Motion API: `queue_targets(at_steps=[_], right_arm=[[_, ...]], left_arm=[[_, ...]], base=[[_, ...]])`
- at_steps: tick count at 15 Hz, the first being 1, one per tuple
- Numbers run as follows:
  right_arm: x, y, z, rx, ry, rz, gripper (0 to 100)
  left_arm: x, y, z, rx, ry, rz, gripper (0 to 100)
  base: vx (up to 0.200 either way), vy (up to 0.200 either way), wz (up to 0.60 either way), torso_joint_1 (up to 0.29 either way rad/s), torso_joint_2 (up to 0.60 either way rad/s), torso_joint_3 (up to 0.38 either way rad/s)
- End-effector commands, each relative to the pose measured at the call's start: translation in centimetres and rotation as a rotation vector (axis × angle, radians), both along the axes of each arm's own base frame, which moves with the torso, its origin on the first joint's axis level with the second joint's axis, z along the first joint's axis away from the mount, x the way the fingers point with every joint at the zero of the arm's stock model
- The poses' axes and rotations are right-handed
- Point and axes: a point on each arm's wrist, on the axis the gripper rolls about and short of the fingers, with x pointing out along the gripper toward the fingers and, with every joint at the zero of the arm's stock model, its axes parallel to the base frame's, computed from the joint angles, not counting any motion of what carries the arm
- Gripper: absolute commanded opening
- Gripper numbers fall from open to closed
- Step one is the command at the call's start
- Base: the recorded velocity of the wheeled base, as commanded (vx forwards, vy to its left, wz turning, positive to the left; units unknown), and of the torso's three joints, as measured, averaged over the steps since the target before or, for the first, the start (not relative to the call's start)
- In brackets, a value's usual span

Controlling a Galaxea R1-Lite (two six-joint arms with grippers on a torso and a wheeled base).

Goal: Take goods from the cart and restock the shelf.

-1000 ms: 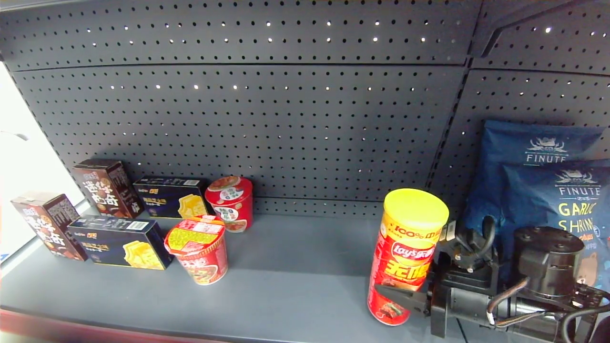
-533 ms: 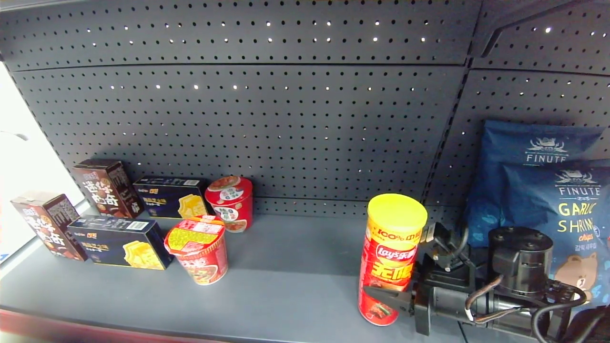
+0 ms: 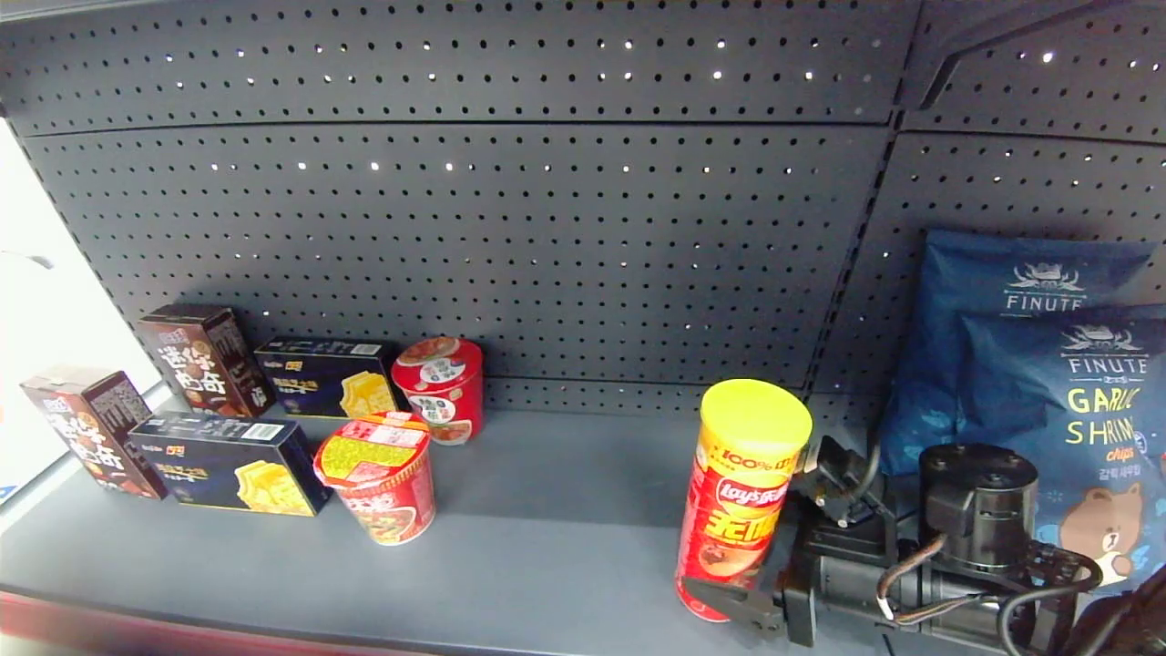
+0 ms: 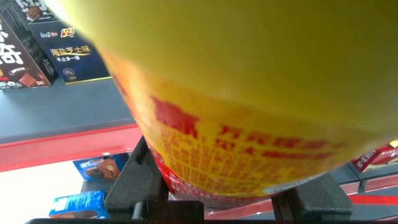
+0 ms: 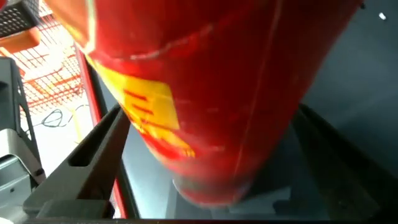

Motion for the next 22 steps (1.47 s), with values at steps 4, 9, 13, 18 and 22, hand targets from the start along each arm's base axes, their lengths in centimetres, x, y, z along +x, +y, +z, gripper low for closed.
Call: queue_targets(at_steps=[4,9,13,18,22], right_arm=[[-5.0,-4.0,2.5,0.041,-0.067,-0.034,100],[-8.9,-8.1,4.5,0.076,-0.137,-0.152,100],[-8.4,-8.2,5.1,-0.048,-0.03,-0.338,100],[-7.9,-8.2,5.0,-0.074,-0.015,-0.39,100],[-7.4,-8.0,5.0,-0.081,-0.005,-0.391,100]], left_arm=[[-0.2,0.0,0.7,0.002,-0.029,-0.002,0],[-0.4,-0.3,10.5,0.012,-0.162,-0.151,0],[4.9,-1.1,16.8,0.001,-0.067,-0.416,0],[15.3,-3.4,16.4,-0.022,0.098,-0.587,0],[22.3,-7.6,13.6,-0.012,0.166,-0.72,0]], base=[[0.0,0.0,0.0,0.0,0.0,0.0],[0.0,0.0,0.0,0.0,0.0,0.0],[0.0,0.0,0.0,0.0,0.0,0.0],[0.0,0.0,0.0,0.0,0.0,0.0],[0.0,0.0,0.0,0.0,0.0,0.0]])
